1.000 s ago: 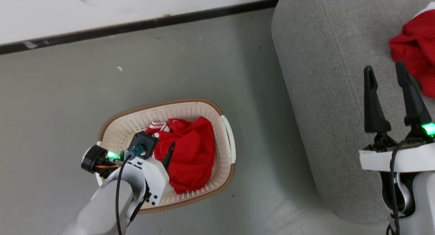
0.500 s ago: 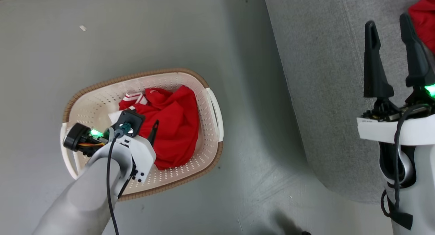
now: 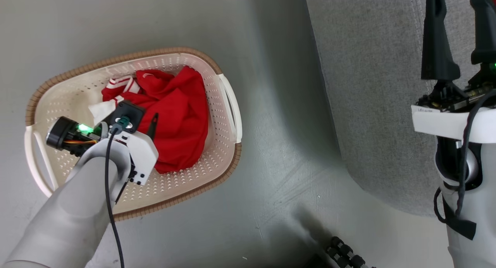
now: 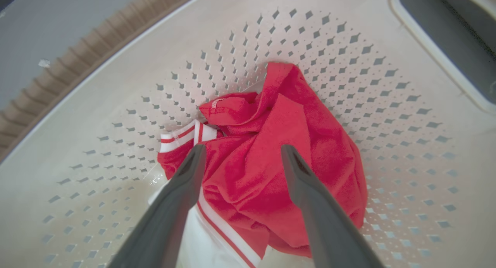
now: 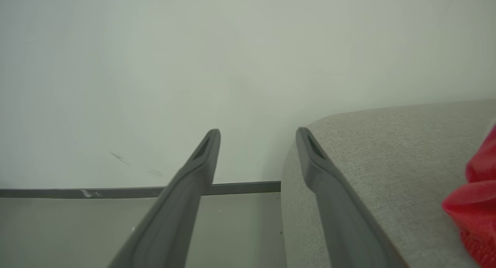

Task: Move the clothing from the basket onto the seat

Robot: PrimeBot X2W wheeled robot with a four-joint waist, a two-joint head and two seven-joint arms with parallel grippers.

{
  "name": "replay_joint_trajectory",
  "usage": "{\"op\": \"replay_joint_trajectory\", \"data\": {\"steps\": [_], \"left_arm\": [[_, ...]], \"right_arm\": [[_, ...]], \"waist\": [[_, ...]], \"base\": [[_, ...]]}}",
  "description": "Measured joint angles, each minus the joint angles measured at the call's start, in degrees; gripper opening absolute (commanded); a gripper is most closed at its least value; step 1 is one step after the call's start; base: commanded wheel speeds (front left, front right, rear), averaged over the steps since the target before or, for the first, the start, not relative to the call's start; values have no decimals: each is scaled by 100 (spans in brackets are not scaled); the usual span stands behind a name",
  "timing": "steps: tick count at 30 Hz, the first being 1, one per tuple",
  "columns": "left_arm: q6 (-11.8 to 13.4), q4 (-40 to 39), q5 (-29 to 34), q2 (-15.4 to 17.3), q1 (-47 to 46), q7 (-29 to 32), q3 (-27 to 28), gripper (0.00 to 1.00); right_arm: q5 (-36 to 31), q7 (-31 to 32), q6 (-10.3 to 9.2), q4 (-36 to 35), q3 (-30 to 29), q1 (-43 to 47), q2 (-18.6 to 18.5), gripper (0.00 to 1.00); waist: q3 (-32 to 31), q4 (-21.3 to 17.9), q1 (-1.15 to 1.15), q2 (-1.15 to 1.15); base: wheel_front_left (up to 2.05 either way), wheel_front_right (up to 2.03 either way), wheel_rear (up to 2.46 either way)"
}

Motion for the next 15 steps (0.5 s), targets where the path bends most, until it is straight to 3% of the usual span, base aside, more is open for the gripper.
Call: {"op": "replay_joint_trajectory", "data": {"steps": [15], "left_arm": [[258, 524, 92, 365, -474, -40, 224, 100]], "right_arm": [[297, 0, 0, -10, 9, -589, -2, 100]], "waist": [[771, -273, 0, 0]], "base": [[0, 0, 0]]}}
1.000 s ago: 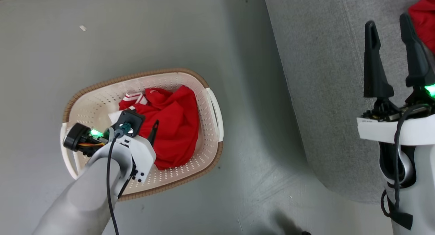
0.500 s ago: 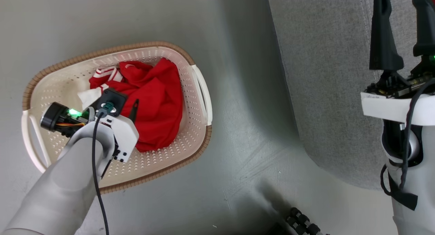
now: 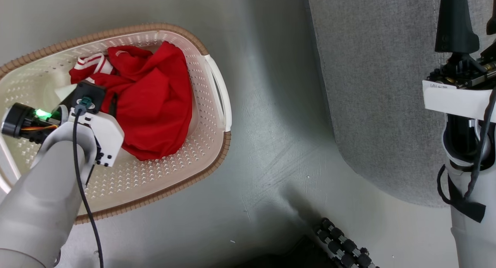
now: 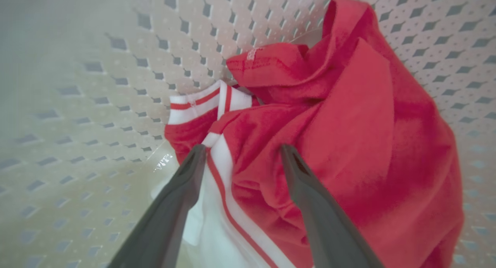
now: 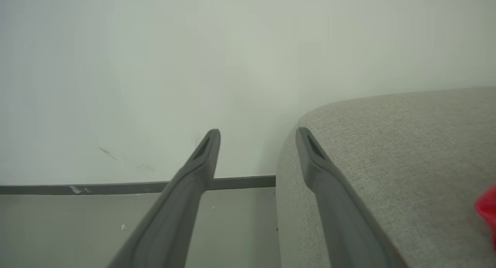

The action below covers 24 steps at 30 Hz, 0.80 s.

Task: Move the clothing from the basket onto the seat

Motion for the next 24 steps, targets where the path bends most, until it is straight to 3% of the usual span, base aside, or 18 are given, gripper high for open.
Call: {"op": "replay_joint_trajectory", "data": {"steps": [13, 14, 16, 24], "left_arm": [[240, 335, 5, 103, -240, 103, 86, 100], [240, 342, 5, 102, -247, 103, 87, 49], [238, 347, 5, 100, -250, 102, 82, 0], [126, 254, 68, 18, -365, -114, -35, 0]], "right_arm": [[154, -19, 0, 3, -4, -303, -1, 100], [155, -19, 0, 3, -5, -313, -1, 100], [157, -19, 0, 7, -4, -313, -1, 100], [216, -23, 0, 48, -53, -494, 0, 100]], "waist": [[367, -142, 0, 0], [388, -151, 0, 0], [428, -167, 0, 0], [498, -176, 0, 0]], "base": [[0, 0, 0], [0, 0, 0], [0, 0, 0], [0, 0, 0]]}}
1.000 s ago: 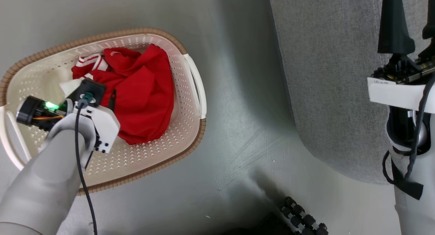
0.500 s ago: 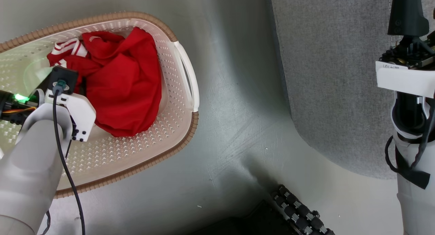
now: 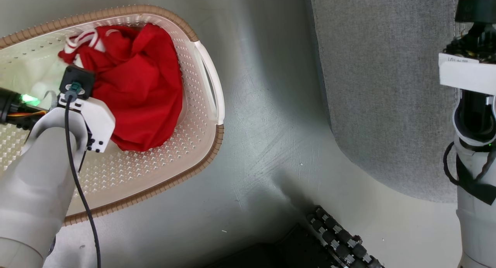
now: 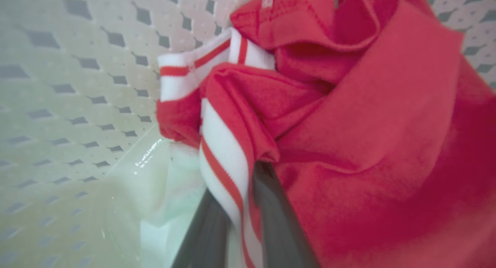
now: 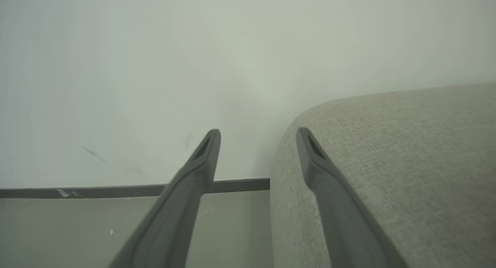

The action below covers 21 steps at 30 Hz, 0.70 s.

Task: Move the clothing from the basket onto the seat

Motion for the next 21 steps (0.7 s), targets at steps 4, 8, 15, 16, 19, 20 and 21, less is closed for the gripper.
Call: {"op": "replay_joint_trajectory", "data": {"steps": [4, 8, 15, 16, 19, 20, 21], "left_arm": [[-93, -58, 47, -51, -2, -101, -58, 0], [-136, -138, 46, -103, 2, -260, -81, 0], [-151, -330, 134, -140, 46, -500, -201, 0], [-167, -367, 135, -147, 68, -534, -204, 0], [-190, -482, 135, -163, 164, -603, -232, 0], [-190, -522, 135, -167, 190, -606, -235, 0], [-189, -566, 135, -167, 221, -631, -235, 0]], "right_arm": [[0, -1, 0, 27, -5, -37, -1, 100], [0, -1, 0, 101, -12, -41, -1, 100], [-10, -1, 0, 163, -23, -42, -2, 100], [-12, -1, 0, 172, -26, -42, -2, 100], [-19, -1, 0, 198, -42, -42, -2, 100], [-22, -1, 0, 211, -48, -41, -2, 100], [-40, -1, 0, 227, -60, -41, -2, 100]], "waist": [[-26, 43, 0, 0], [-72, 106, 0, 0], [-188, 242, 0, 0], [-209, 264, 0, 0], [-277, 326, 0, 0], [-302, 347, 0, 0], [-329, 367, 0, 0]], "base": [[0, 0, 0], [0, 0, 0], [0, 0, 0], [0, 0, 0], [0, 0, 0], [0, 0, 0], [0, 0, 0]]}}
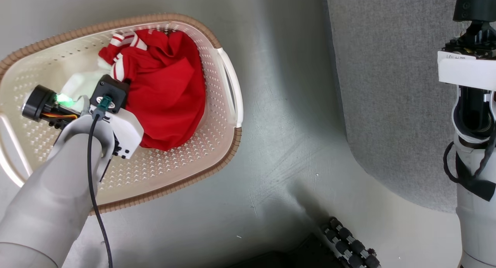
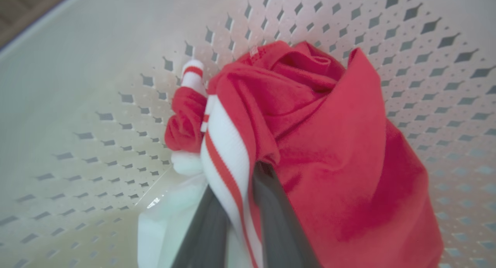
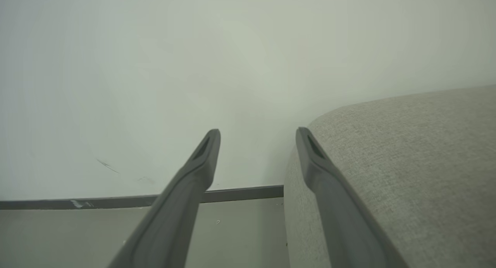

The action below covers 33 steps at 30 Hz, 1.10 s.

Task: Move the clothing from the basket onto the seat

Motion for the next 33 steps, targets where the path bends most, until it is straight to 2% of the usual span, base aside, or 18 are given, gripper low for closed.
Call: {"op": "replay_joint_trajectory", "data": {"steps": [11, 17, 23, 33], "left_arm": [[53, -598, -74, -19, 388, -155, 57, 0], [165, -1005, -109, -12, 588, -179, 96, 0], [291, -1406, -108, 59, 750, -220, 126, 0], [352, -2237, -134, 216, 771, -224, 212, 0]], "right_arm": [[-197, 0, 0, 138, -49, 27, -4, 100], [-287, 0, 0, 244, -55, 56, -8, 100], [-335, 0, 0, 349, -71, 206, -10, 100], [-449, 0, 0, 681, -7, 466, -12, 100]], "waist": [[-346, 198, 0, 0], [-578, 286, 0, 0], [-841, 376, 0, 0], [-1355, 541, 0, 0]], "base": [[0, 0, 0], [0, 0, 0], [0, 0, 0], [0, 0, 0]]}}
